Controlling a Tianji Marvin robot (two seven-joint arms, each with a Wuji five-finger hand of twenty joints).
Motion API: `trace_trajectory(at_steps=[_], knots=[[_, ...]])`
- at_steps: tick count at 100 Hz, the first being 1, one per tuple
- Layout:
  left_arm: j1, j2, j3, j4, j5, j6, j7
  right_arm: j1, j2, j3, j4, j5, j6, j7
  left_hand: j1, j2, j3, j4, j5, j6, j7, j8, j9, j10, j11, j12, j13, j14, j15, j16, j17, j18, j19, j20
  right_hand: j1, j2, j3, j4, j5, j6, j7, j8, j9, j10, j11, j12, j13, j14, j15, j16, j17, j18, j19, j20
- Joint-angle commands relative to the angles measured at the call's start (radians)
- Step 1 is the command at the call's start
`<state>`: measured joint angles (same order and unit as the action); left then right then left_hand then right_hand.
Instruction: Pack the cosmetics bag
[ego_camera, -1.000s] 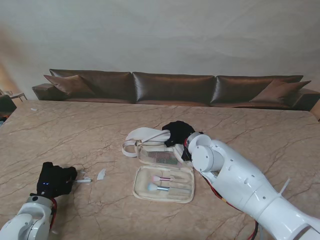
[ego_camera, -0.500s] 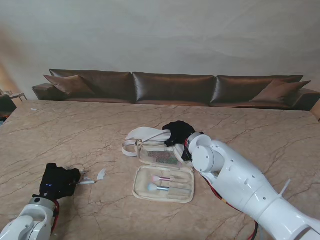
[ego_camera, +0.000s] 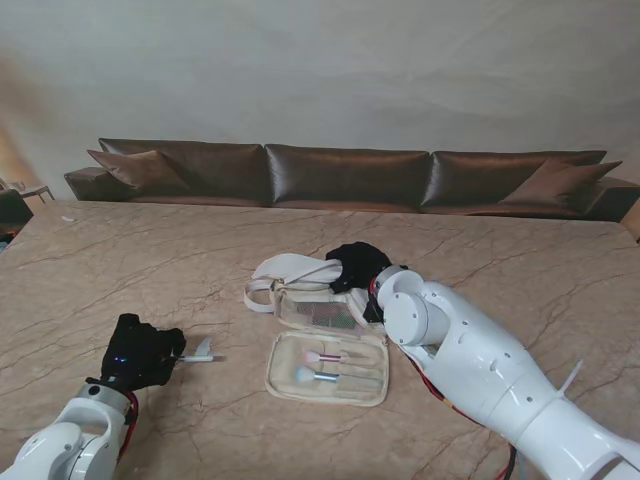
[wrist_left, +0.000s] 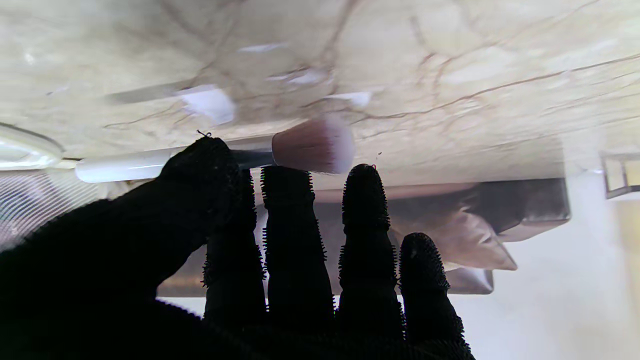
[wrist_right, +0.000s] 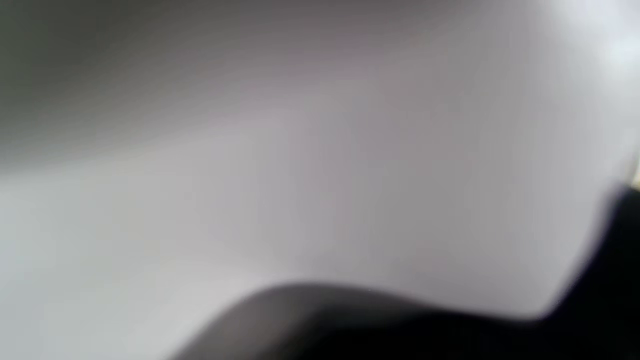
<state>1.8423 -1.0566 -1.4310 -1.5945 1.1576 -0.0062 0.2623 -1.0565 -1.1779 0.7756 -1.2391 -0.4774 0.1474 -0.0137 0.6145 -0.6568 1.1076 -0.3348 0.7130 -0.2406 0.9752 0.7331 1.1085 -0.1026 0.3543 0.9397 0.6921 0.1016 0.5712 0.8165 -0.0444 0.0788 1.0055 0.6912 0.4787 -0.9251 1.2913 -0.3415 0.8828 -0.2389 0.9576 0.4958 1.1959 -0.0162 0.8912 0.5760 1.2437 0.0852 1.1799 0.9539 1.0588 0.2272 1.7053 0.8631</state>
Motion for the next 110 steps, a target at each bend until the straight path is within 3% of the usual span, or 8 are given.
trace_trajectory(at_steps=[1, 34, 110], knots=[[0.007, -0.008, 0.02, -0.028, -0.002, -0.01, -0.006, -0.001, -0.011, -0.003, -0.009, 0.007, -0.001, -0.007, 0.048, 0.002, 0.031, 0.038, 0.057, -0.062, 0.056, 0.024, 0.042, -0.008, 0.019, 0.021, 0.014, -0.007, 0.007, 0.015, -0.003, -0.008, 0.018, -0.001, 0.148, 0.119, 0.092, 0.056, 0.046, -0.154, 0.1, 0.03, 0.023, -0.013, -0.013, 0.001, 0.063, -0.015, 0.055, -0.011, 0.031, -0.015, 0.043, -0.028], [-0.002, -0.01, 0.115, -0.071, -0.025, -0.015, -0.013, -0.004, -0.024, 0.003, -0.004, 0.02, 0.023, -0.042, 0.046, 0.0, 0.032, 0.038, 0.058, -0.062, 0.054, 0.027, 0.047, -0.008, 0.016, 0.026, 0.02, -0.005, 0.005, 0.02, 0.002, -0.004, 0.018, 0.0, 0.149, 0.12, 0.09, 0.056, 0.048, -0.153, 0.101, 0.03, 0.022, -0.013, -0.014, 0.001, 0.063, -0.015, 0.055, -0.011, 0.032, -0.019, 0.043, -0.028], [-0.119, 0.003, 0.333, -0.046, 0.003, 0.007, -0.035, 0.007, -0.043, -0.003, 0.023, 0.047, 0.035, -0.075, 0.042, -0.01, 0.044, 0.04, 0.063, -0.057, 0.054, 0.024, 0.054, -0.007, 0.012, 0.032, 0.027, 0.0, 0.006, 0.031, 0.004, 0.002, 0.017, 0.002, 0.15, 0.122, 0.088, 0.058, 0.049, -0.15, 0.1, 0.031, 0.021, -0.01, -0.013, 0.001, 0.063, -0.014, 0.054, -0.011, 0.033, -0.018, 0.044, -0.028]])
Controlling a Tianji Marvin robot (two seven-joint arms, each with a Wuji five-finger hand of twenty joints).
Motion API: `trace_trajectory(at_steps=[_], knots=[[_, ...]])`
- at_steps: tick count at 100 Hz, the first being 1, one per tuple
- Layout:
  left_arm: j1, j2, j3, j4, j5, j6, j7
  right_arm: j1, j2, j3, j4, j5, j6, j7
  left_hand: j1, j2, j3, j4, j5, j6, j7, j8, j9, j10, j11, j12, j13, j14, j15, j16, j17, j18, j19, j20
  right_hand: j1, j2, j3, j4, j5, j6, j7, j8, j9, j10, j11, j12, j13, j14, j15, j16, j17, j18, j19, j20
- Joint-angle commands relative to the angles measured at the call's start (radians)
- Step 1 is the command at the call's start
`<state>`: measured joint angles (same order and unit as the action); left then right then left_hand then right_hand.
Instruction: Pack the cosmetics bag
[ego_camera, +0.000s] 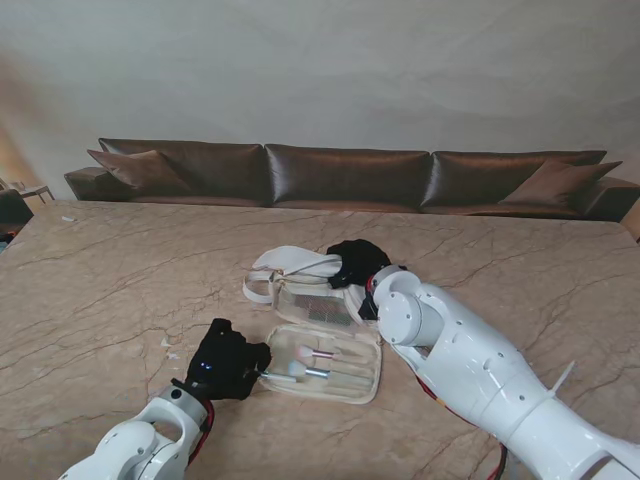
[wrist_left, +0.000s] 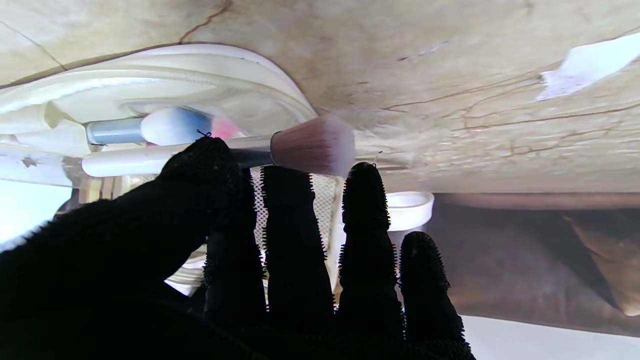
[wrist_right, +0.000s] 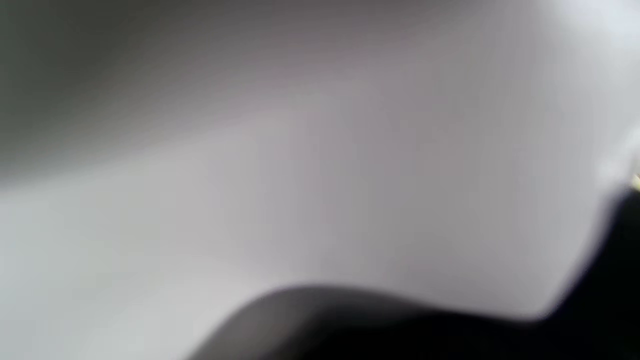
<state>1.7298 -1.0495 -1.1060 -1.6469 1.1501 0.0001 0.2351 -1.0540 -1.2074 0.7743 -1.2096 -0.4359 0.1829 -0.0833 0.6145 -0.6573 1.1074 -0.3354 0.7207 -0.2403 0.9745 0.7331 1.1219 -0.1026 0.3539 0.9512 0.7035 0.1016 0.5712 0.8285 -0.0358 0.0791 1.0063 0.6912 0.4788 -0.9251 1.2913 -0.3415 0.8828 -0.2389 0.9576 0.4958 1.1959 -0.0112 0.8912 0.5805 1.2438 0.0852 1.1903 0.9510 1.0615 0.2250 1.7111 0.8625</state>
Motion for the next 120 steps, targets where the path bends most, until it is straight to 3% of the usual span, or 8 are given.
trace_trajectory(at_steps=[1, 46, 120], knots=[[-0.009, -0.004, 0.011, 0.007, 0.012, 0.001, -0.009, 0.005, -0.013, -0.002, -0.006, 0.006, -0.001, -0.006, 0.042, -0.009, 0.044, 0.041, 0.055, -0.058, 0.055, 0.024, 0.041, -0.007, 0.013, 0.02, 0.015, 0.0, 0.006, 0.019, -0.005, 0.002, 0.016, 0.002, 0.151, 0.122, 0.088, 0.058, 0.048, -0.15, 0.1, 0.031, 0.022, -0.015, -0.013, -0.004, 0.063, -0.014, 0.044, -0.008, 0.03, -0.016, 0.038, -0.027], [-0.067, 0.009, 0.115, 0.023, 0.06, 0.047, -0.05, 0.008, -0.017, -0.005, 0.004, 0.015, -0.007, -0.012, 0.037, -0.019, 0.056, 0.044, 0.058, -0.055, 0.058, 0.018, 0.046, -0.008, 0.014, 0.022, 0.02, 0.004, 0.009, 0.025, -0.004, 0.002, 0.016, 0.003, 0.151, 0.121, 0.088, 0.058, 0.049, -0.149, 0.1, 0.031, 0.021, -0.014, -0.014, -0.004, 0.063, -0.014, 0.044, -0.008, 0.031, -0.017, 0.038, -0.027], [-0.142, 0.0, 0.242, 0.043, 0.048, 0.186, -0.065, -0.006, -0.015, 0.002, -0.002, 0.018, -0.025, -0.014, 0.026, -0.043, 0.087, 0.057, 0.069, -0.033, 0.074, -0.009, 0.06, 0.002, 0.028, 0.024, 0.033, 0.016, 0.025, 0.04, -0.008, -0.004, 0.004, 0.014, 0.151, 0.119, 0.089, 0.058, 0.051, -0.149, 0.1, 0.031, 0.021, -0.016, -0.015, -0.006, 0.063, -0.014, 0.043, -0.007, 0.031, -0.016, 0.038, -0.027]])
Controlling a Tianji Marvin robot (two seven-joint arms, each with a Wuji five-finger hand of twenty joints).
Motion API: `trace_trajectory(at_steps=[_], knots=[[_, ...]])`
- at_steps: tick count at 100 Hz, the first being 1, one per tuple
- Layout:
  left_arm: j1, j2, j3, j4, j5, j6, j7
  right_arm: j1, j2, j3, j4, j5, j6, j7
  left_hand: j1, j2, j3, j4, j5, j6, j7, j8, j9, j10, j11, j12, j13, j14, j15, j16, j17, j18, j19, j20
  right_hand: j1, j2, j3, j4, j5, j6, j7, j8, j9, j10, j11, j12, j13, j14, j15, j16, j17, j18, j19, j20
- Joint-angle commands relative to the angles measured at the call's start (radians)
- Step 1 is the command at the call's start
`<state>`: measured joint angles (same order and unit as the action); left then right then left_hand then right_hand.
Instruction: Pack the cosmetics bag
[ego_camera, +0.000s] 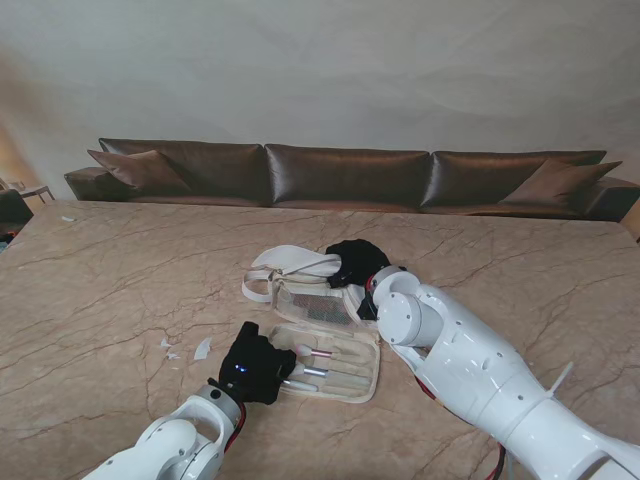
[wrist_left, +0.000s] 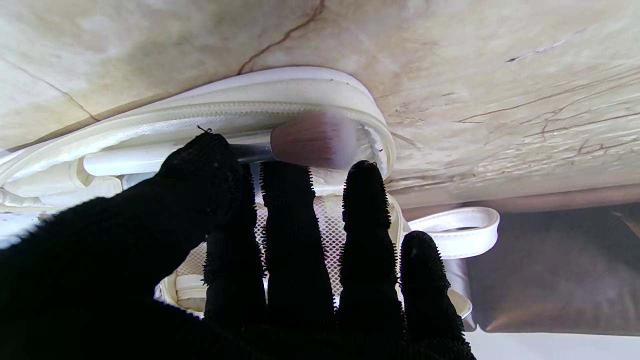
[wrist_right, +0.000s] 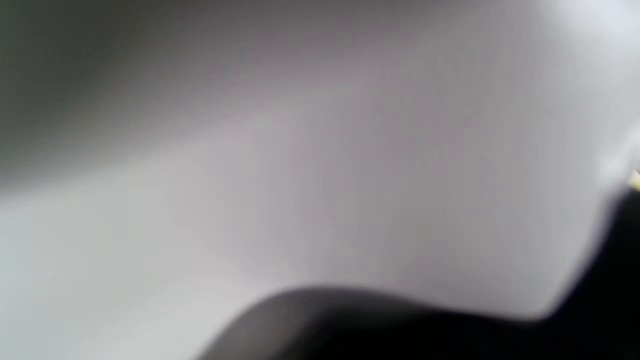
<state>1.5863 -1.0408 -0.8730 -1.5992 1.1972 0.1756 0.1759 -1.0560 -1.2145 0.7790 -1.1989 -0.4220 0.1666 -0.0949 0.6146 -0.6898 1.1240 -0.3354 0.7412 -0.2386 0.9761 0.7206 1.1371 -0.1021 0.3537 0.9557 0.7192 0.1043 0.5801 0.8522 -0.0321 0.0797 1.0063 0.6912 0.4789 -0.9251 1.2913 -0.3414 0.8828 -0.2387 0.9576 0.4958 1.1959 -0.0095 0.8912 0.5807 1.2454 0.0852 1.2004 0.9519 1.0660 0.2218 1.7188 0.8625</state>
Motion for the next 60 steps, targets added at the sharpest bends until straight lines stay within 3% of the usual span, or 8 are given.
trace_trajectory(at_steps=[1, 60], knots=[[0.0, -0.009, 0.011, -0.004, 0.001, 0.012, -0.005, -0.003, -0.008, -0.003, -0.012, 0.004, -0.009, -0.002, 0.026, -0.012, 0.072, 0.057, 0.049, -0.034, 0.072, 0.003, 0.045, 0.002, 0.028, 0.02, 0.018, 0.014, 0.016, 0.017, -0.012, -0.004, 0.004, 0.014, 0.151, 0.12, 0.089, 0.058, 0.049, -0.15, 0.098, 0.031, 0.021, -0.018, -0.015, -0.006, 0.061, -0.014, 0.033, -0.008, 0.026, -0.013, 0.03, -0.027], [-0.05, -0.019, 0.095, 0.021, -0.021, 0.078, 0.02, -0.01, -0.006, 0.003, -0.022, 0.003, -0.013, -0.004, 0.024, -0.022, 0.084, 0.063, 0.052, -0.021, 0.084, -0.014, 0.047, 0.009, 0.041, 0.018, 0.022, 0.02, 0.026, 0.025, -0.014, -0.001, 0.004, 0.025, 0.151, 0.119, 0.09, 0.058, 0.052, -0.149, 0.099, 0.032, 0.023, -0.016, -0.015, -0.007, 0.061, -0.013, 0.032, -0.008, 0.026, -0.013, 0.03, -0.027]])
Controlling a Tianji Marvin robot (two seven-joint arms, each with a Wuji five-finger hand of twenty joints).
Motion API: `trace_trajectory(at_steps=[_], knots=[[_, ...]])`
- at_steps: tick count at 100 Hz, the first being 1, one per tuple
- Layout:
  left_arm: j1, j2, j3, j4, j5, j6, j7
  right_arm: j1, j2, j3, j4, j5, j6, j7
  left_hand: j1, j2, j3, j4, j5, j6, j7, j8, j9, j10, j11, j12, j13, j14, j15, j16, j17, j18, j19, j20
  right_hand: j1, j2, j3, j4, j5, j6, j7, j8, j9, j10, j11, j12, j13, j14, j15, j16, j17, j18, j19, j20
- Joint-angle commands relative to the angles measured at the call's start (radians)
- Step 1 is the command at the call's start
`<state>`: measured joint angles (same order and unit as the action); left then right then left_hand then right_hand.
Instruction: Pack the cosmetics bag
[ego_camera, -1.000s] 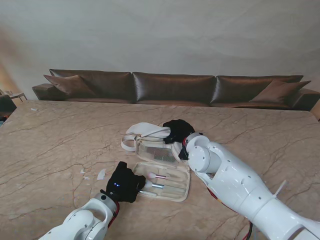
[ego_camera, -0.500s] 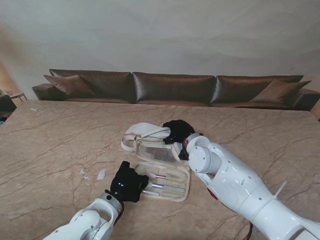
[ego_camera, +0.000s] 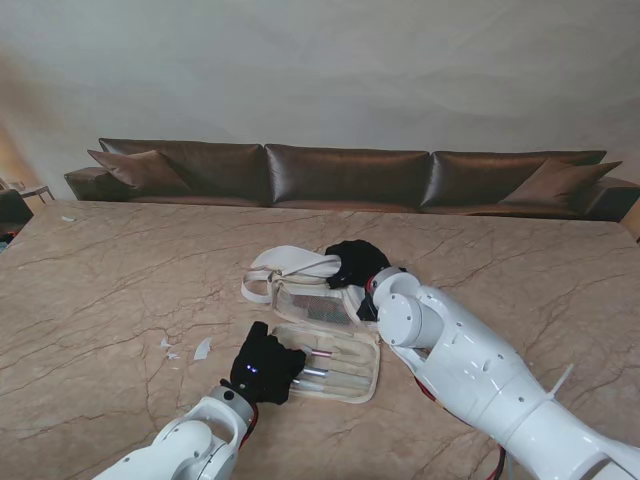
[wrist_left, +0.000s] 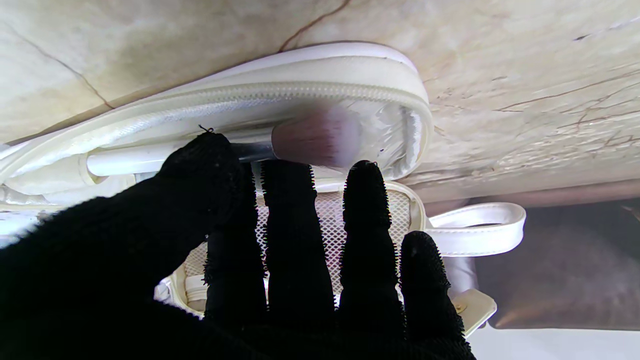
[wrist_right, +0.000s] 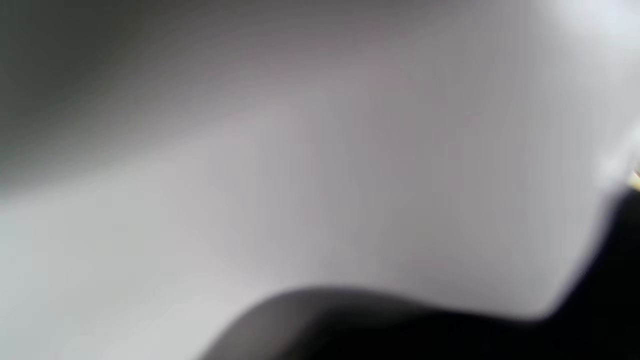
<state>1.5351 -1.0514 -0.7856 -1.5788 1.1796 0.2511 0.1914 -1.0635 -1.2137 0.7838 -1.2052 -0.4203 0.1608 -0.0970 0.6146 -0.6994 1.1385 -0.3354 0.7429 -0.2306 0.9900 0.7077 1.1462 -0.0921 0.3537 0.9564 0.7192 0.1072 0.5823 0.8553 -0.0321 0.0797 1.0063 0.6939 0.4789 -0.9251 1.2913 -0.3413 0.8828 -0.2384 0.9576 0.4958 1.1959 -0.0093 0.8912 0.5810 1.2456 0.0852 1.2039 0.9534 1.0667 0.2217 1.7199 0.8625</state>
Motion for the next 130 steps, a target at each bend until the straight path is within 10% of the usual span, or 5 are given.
trace_trajectory(at_steps=[1, 110, 130], knots=[[0.001, -0.009, 0.009, 0.001, -0.004, 0.003, 0.005, -0.003, -0.007, -0.001, -0.016, 0.001, -0.008, -0.001, 0.024, -0.013, 0.07, 0.063, 0.05, -0.029, 0.07, -0.001, 0.039, -0.001, 0.042, 0.018, 0.022, 0.018, 0.023, 0.022, -0.014, -0.001, 0.004, 0.023, 0.151, 0.119, 0.09, 0.058, 0.052, -0.149, 0.099, 0.031, 0.023, -0.017, -0.015, -0.007, 0.061, -0.013, 0.029, -0.01, 0.026, -0.013, 0.029, -0.027], [-0.051, -0.07, 0.163, 0.039, -0.158, 0.079, 0.128, -0.02, -0.008, 0.005, -0.029, 0.011, 0.017, -0.004, 0.022, 0.005, 0.039, 0.058, 0.036, -0.022, 0.074, -0.076, 0.02, -0.007, 0.02, -0.02, 0.011, 0.014, 0.024, 0.021, -0.015, 0.02, 0.007, 0.03, 0.151, 0.12, 0.09, 0.058, 0.053, -0.148, 0.099, 0.032, 0.023, -0.015, -0.014, -0.007, 0.061, -0.014, 0.031, -0.009, 0.028, -0.012, 0.028, -0.028], [-0.012, -0.07, 0.119, 0.014, -0.177, 0.06, 0.13, -0.02, -0.005, 0.009, -0.027, 0.008, 0.002, 0.0, -0.056, 0.031, -0.006, 0.105, -0.084, 0.06, -0.016, -0.252, -0.266, 0.018, 0.127, -0.226, -0.103, 0.028, -0.045, -0.023, -0.039, 0.045, -0.066, 0.011, 0.151, 0.12, 0.089, 0.058, 0.051, -0.149, 0.099, 0.032, 0.023, -0.016, -0.013, -0.007, 0.061, -0.014, 0.031, -0.009, 0.028, -0.012, 0.028, -0.028]])
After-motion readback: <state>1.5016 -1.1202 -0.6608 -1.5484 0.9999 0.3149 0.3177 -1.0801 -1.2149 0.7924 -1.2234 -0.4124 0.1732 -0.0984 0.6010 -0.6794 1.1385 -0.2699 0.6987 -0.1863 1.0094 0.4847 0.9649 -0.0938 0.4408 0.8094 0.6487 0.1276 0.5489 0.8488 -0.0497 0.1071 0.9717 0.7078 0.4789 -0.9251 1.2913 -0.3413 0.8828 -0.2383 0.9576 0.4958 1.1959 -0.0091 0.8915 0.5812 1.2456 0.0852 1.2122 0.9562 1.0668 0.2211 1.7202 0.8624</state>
